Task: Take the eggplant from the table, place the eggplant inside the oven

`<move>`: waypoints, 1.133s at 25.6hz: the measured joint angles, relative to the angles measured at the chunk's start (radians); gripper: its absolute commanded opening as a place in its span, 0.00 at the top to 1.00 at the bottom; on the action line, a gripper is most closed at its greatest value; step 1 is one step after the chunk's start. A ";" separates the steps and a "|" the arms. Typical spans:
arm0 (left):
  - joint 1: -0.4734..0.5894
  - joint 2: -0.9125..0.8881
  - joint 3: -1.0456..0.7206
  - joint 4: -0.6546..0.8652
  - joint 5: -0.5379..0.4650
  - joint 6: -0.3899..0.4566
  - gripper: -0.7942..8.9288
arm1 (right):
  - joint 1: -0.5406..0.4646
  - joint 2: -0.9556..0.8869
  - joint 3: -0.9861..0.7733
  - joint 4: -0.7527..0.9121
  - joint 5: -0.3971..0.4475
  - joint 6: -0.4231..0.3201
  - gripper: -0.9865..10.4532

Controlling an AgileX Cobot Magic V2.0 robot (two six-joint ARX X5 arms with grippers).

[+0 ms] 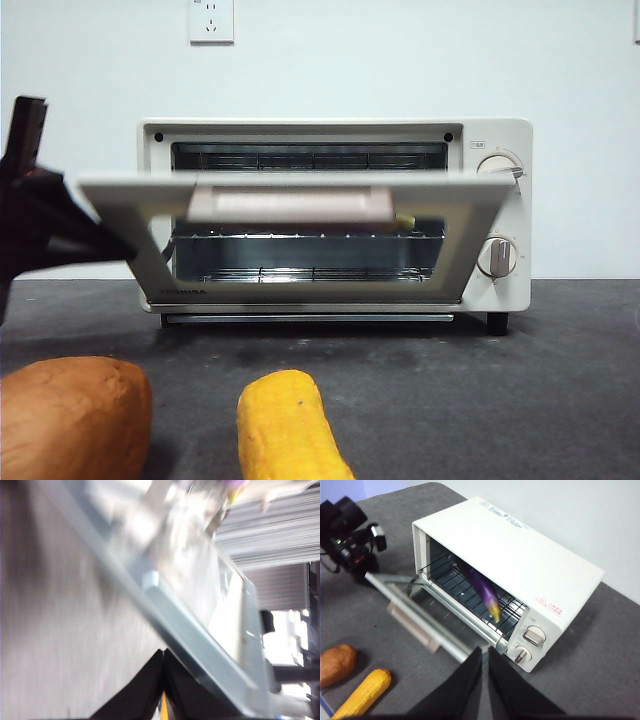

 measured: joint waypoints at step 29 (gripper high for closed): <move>-0.227 -0.506 0.133 -0.138 -0.752 -0.042 0.91 | -0.078 0.004 -0.494 0.437 0.045 0.018 0.91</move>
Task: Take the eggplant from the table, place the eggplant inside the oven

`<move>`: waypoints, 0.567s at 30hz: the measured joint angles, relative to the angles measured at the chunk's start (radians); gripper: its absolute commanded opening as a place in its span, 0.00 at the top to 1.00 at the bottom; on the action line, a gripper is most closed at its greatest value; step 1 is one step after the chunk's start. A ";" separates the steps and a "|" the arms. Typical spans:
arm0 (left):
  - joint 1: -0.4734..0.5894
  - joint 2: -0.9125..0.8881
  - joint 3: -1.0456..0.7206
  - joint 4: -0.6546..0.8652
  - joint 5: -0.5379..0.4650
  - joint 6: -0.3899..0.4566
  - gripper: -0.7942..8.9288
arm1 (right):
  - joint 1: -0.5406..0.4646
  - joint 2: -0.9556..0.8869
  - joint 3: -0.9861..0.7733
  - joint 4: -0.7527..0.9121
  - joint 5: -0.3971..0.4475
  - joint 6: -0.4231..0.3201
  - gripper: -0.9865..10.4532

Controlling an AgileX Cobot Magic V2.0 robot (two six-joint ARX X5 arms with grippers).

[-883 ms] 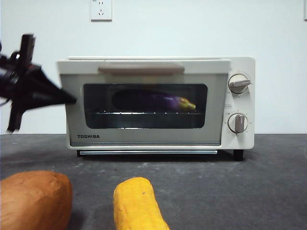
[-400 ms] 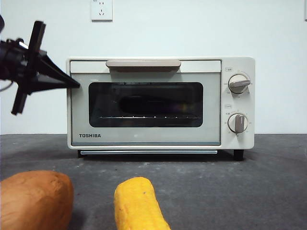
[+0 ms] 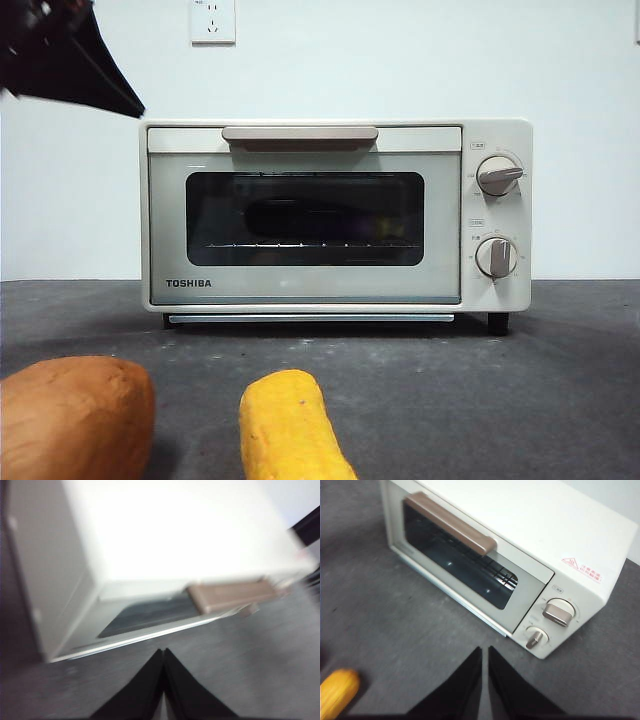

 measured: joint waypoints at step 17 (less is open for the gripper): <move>-0.301 -0.320 -0.257 -0.045 -0.389 0.080 0.91 | -0.111 0.004 -0.428 0.574 -0.010 0.027 0.91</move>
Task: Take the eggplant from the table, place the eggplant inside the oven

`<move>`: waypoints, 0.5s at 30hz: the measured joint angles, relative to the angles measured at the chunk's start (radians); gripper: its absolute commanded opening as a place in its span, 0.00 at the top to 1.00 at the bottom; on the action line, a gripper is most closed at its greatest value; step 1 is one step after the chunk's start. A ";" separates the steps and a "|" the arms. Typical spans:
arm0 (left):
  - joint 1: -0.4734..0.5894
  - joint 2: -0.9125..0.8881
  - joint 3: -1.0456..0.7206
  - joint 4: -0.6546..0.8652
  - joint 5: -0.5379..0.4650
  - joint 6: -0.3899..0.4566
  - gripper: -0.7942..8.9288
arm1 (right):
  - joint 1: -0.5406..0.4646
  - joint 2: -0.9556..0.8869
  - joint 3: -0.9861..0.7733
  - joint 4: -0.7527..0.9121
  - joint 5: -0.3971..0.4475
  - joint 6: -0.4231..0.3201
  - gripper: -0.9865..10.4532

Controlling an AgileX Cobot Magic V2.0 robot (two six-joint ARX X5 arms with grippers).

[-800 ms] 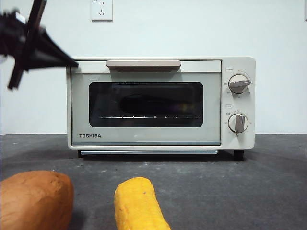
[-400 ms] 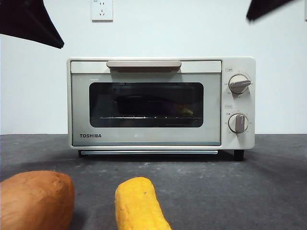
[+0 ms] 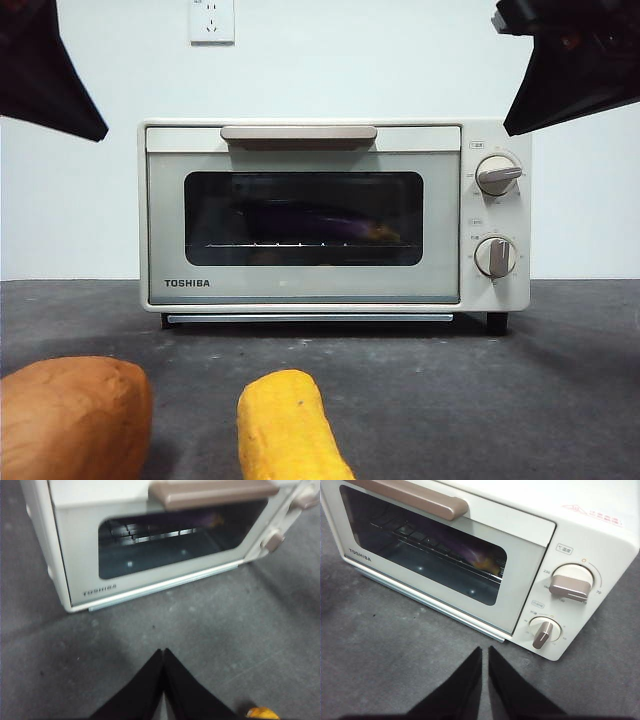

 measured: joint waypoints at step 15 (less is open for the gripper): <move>0.015 -0.149 -0.020 -0.046 -0.035 0.026 0.91 | -0.001 -0.013 0.000 0.007 0.018 0.007 0.91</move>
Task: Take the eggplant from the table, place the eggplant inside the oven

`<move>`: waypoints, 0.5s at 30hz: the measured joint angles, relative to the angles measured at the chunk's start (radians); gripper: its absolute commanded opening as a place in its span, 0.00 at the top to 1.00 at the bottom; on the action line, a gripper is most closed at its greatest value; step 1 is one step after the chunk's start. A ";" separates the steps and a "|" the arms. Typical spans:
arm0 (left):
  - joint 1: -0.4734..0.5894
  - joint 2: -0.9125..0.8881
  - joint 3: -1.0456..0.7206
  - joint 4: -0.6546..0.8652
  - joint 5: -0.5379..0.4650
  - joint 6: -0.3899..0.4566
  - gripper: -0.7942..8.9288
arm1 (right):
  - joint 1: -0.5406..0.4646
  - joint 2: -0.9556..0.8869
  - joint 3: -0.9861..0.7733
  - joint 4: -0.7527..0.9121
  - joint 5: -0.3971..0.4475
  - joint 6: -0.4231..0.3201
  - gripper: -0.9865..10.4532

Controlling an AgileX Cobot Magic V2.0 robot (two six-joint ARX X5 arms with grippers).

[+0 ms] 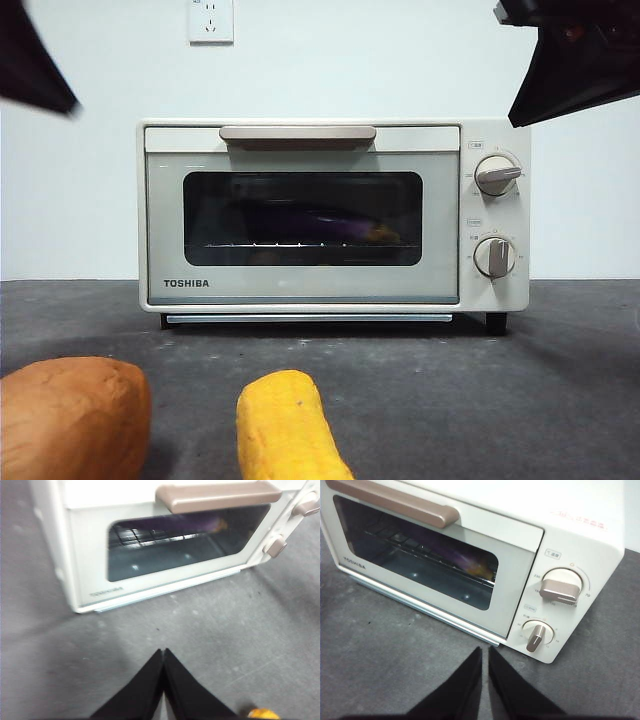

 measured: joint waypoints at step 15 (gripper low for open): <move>0.390 -0.660 -0.409 0.182 -0.053 0.201 0.91 | 0.000 0.000 0.000 -0.001 0.000 0.006 0.91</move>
